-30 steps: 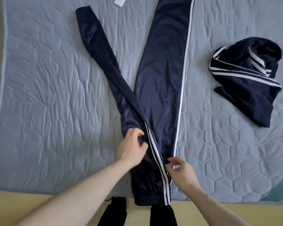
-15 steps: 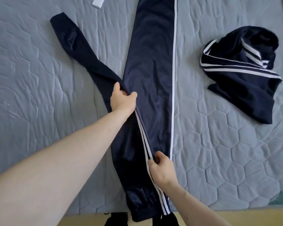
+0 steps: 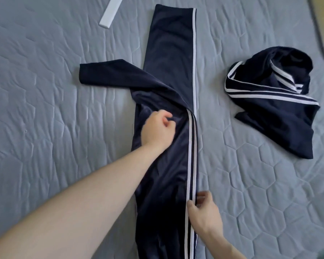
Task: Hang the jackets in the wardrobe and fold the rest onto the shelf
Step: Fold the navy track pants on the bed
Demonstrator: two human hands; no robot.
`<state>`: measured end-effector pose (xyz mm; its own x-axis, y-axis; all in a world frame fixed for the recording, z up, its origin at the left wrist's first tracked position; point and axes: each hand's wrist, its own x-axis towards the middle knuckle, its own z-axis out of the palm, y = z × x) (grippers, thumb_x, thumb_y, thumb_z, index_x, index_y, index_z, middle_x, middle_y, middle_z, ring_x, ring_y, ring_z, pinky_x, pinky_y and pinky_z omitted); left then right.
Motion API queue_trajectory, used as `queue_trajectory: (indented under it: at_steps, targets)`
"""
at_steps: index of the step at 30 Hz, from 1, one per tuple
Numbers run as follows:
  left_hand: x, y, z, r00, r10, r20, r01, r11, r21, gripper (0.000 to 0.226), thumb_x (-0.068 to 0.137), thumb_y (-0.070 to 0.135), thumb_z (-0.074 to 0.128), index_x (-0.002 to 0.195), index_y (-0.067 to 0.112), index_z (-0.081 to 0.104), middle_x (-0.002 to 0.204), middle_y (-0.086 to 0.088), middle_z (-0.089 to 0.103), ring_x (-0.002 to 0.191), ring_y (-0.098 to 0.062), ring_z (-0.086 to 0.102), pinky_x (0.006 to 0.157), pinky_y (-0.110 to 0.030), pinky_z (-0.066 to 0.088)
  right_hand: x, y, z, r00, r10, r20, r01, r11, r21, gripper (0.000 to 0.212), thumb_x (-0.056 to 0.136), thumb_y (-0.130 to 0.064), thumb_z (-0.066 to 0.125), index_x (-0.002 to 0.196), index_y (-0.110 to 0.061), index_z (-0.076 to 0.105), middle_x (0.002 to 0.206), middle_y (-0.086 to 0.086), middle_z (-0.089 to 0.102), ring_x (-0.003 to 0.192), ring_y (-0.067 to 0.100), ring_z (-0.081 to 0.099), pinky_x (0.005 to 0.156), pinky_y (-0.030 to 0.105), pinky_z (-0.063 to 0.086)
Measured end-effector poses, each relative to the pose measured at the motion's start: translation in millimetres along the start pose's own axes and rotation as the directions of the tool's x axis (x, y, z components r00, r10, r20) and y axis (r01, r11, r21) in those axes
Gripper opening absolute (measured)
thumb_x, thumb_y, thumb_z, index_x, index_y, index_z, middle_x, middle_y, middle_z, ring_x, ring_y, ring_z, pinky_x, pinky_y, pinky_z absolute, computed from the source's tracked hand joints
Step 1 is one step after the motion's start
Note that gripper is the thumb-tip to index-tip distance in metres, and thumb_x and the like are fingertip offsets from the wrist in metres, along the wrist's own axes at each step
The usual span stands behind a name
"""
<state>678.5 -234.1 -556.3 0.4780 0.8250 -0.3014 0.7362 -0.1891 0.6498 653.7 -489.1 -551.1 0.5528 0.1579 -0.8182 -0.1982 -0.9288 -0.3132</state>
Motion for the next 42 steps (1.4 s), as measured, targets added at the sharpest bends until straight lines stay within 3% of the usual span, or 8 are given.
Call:
queue_trajectory:
  at_steps: [2,12,19,25,30,33,38,42]
  targets:
    - [14.1,-27.2,-24.4,0.985,-0.043,-0.166,0.039,0.999,-0.027,0.02,0.086,0.027,0.066,0.106,0.024,0.068,0.105,0.006,0.057,0.09,-0.021,0.062,0.086,-0.036,0.052,15.3,-21.6,-6.1,0.985,-0.141,-0.098,0.146,0.988,0.045,0.045,0.085,-0.031,0.067,0.125,-0.029,0.048,0.12,-0.013,0.059,0.106,0.011,0.06,0.087,0.036,0.049]
    - [75.2,-111.7,-73.4,0.922,-0.381,-0.069,0.377,0.845,0.378,0.106,0.078,0.056,0.079,0.16,0.02,0.022,0.167,-0.006,0.01,0.151,-0.037,0.02,0.12,-0.048,0.031,108.7,-194.4,-20.5,0.694,-0.687,-0.213,0.658,0.726,-0.199,0.066,0.094,-0.031,0.071,0.153,-0.026,0.043,0.151,-0.003,0.044,0.134,0.022,0.042,0.113,0.036,0.04]
    - [135.4,-119.5,-38.2,0.78,-0.621,0.075,0.516,0.707,0.483,0.154,0.058,0.083,0.075,0.155,0.031,-0.033,0.164,-0.005,-0.037,0.149,-0.057,-0.021,0.119,-0.069,0.002,151.8,-285.5,13.3,0.521,-0.847,-0.111,0.73,0.508,-0.457,0.064,0.096,-0.029,0.069,0.155,-0.027,0.043,0.161,-0.004,0.038,0.142,0.028,0.036,0.11,0.047,0.04]
    - [152.6,-125.3,-1.3,0.735,-0.669,-0.111,0.65,0.647,0.398,0.137,0.078,0.078,0.061,0.139,0.024,-0.049,0.159,-0.009,-0.043,0.139,-0.057,-0.037,0.115,-0.077,-0.004,176.3,-326.0,30.6,0.56,-0.828,0.011,0.615,0.406,-0.676,0.059,0.096,-0.038,0.07,0.15,-0.031,0.049,0.144,-0.003,0.052,0.128,0.031,0.046,0.102,0.043,0.042]
    - [155.3,-119.7,-6.3,0.741,-0.667,-0.082,0.631,0.649,0.425,0.096,0.104,0.058,0.039,0.155,0.018,-0.032,0.164,-0.017,-0.033,0.147,-0.057,-0.024,0.119,-0.072,0.0,175.8,-362.0,7.2,0.688,-0.616,-0.384,0.701,0.7,0.134,0.018,0.09,-0.033,0.057,0.077,-0.024,0.065,0.066,-0.02,0.065,0.065,-0.002,0.059,0.055,0.013,0.042]
    - [153.5,-112.6,-19.6,0.715,-0.698,0.036,0.609,0.648,0.458,0.115,0.097,0.06,0.052,0.148,0.015,-0.041,0.159,-0.019,-0.041,0.142,-0.059,-0.031,0.116,-0.076,-0.001,191.2,-379.3,-30.8,0.825,-0.26,-0.501,0.517,0.705,0.486,0.029,0.092,-0.034,0.053,0.066,-0.02,0.054,0.056,-0.018,0.056,0.063,0.007,0.055,0.067,0.027,0.043]
    - [154.2,-99.0,-39.5,0.608,-0.773,0.178,0.626,0.606,0.491,0.173,0.045,0.057,0.087,0.133,0.015,-0.056,0.136,-0.022,-0.064,0.138,-0.063,-0.035,0.112,-0.08,0.01,231.7,-352.6,-74.1,0.892,-0.132,-0.433,0.2,0.973,0.117,0.053,0.088,-0.023,0.061,0.139,-0.014,0.051,0.138,0.01,0.059,0.13,0.035,0.054,0.102,0.035,0.041]
    - [157.8,-98.2,-41.1,0.582,-0.789,0.199,0.627,0.59,0.508,0.173,0.042,0.055,0.086,0.123,0.013,-0.061,0.129,-0.025,-0.067,0.136,-0.065,-0.035,0.112,-0.08,0.011,223.4,-350.6,-65.4,0.596,-0.673,-0.437,0.56,0.739,-0.375,0.079,0.076,-0.023,0.067,0.149,-0.029,0.039,0.152,0.001,0.042,0.137,0.033,0.037,0.112,0.049,0.033]
